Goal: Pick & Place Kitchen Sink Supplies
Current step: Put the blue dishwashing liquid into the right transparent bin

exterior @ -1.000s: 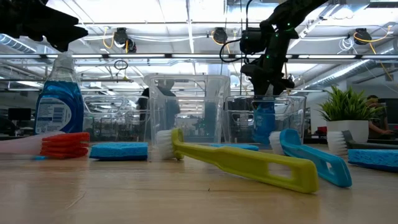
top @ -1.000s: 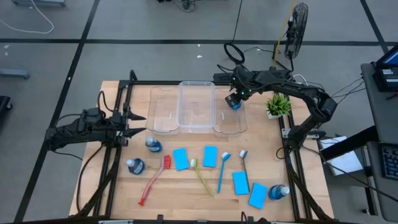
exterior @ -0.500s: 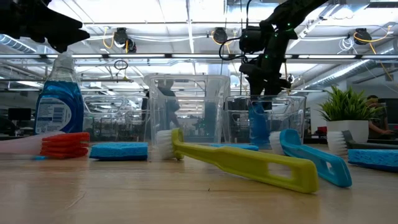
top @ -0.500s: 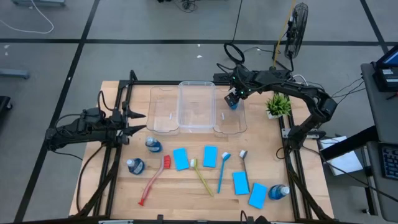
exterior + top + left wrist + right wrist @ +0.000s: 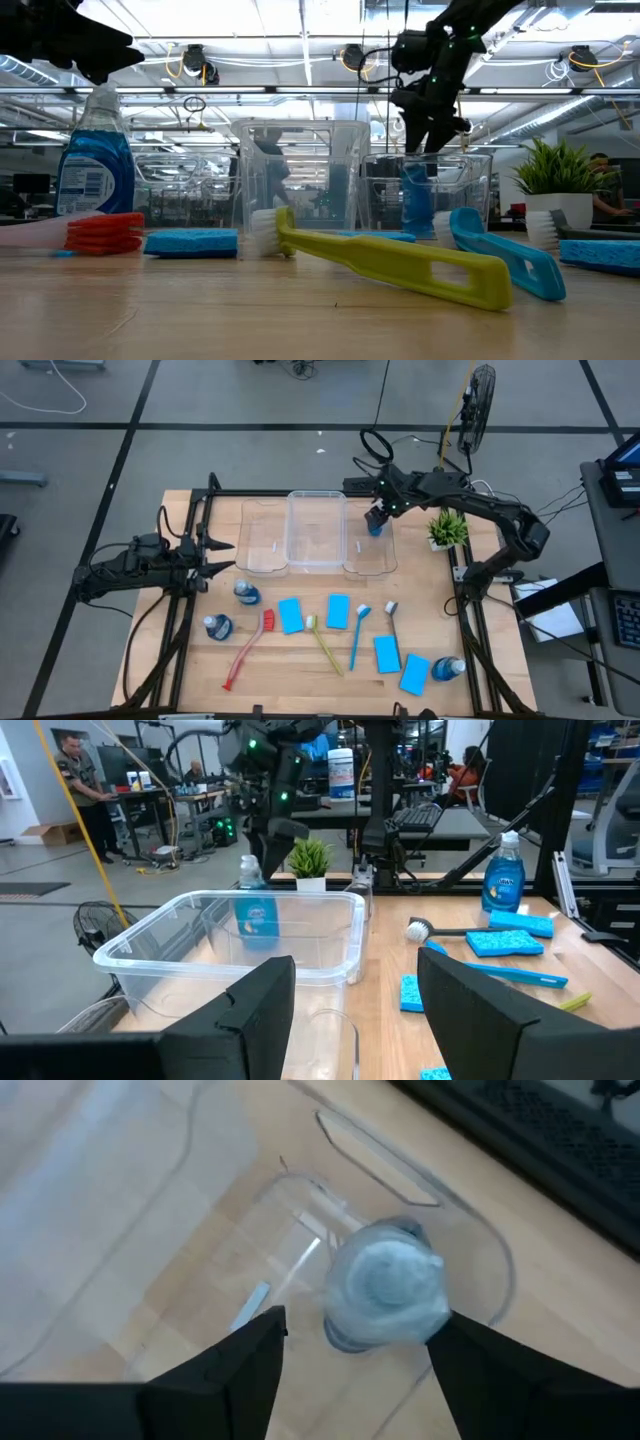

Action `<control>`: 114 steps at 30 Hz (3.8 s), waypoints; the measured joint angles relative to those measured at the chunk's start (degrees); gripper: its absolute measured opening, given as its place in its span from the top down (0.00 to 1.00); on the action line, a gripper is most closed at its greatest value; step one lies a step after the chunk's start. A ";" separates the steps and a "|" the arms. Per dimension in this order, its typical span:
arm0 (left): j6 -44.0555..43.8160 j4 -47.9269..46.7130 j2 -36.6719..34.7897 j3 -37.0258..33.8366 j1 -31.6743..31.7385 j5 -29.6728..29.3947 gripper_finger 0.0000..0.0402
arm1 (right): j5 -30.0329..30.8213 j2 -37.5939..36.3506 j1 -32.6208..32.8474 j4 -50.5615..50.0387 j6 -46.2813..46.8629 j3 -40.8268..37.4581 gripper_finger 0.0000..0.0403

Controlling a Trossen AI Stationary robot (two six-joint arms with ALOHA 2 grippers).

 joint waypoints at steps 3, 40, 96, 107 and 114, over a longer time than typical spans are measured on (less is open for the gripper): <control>0.00 0.00 0.02 0.02 0.00 0.00 0.47 | 0.93 -2.69 0.00 -0.25 0.00 0.00 0.43; -0.22 -0.02 0.02 0.02 0.00 0.00 0.47 | -6.76 -34.26 12.63 -11.03 -2.88 0.00 0.43; -9.01 -6.48 11.19 8.20 0.02 2.41 0.47 | -9.71 -78.21 22.43 27.74 10.62 -46.21 0.43; -7.72 -23.17 33.59 25.14 -0.82 10.73 0.47 | -9.62 -78.21 22.43 27.69 12.20 -46.21 0.43; -12.39 -31.48 39.26 29.24 -2.32 12.32 0.47 | -9.62 -78.21 22.43 27.67 12.24 -46.21 0.43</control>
